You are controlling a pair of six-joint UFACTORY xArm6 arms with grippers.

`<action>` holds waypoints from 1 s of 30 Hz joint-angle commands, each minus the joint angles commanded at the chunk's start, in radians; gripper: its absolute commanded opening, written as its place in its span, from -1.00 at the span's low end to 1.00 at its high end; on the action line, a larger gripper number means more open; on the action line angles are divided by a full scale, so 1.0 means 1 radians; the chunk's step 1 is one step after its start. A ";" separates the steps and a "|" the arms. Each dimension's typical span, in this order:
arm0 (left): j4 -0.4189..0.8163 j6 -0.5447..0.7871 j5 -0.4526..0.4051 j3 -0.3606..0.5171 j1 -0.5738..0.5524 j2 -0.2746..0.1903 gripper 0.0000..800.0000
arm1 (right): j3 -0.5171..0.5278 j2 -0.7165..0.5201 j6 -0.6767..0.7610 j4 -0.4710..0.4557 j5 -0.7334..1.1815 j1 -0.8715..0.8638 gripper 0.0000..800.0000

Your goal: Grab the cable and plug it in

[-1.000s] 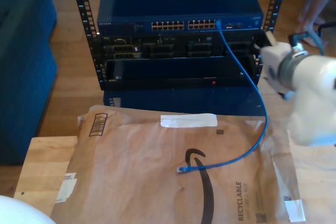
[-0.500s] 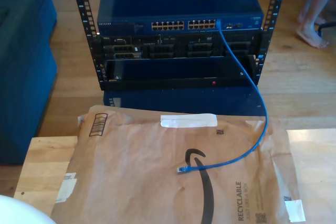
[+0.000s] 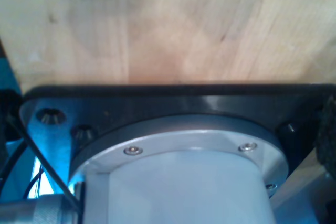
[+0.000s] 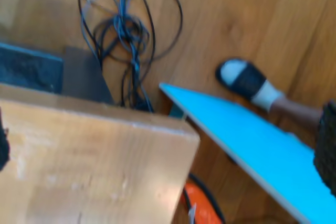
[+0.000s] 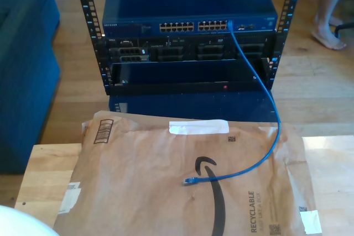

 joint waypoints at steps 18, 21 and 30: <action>0.000 0.000 0.000 0.000 0.000 -0.002 1.00 | 0.215 0.087 -0.002 0.150 -0.199 -0.150 1.00; 0.000 0.000 0.000 0.000 0.000 -0.002 1.00 | 0.239 0.127 0.000 0.163 -0.273 -0.155 1.00; 0.000 0.000 0.000 0.000 0.000 0.000 1.00 | 0.242 0.143 -0.005 0.157 -0.288 -0.153 1.00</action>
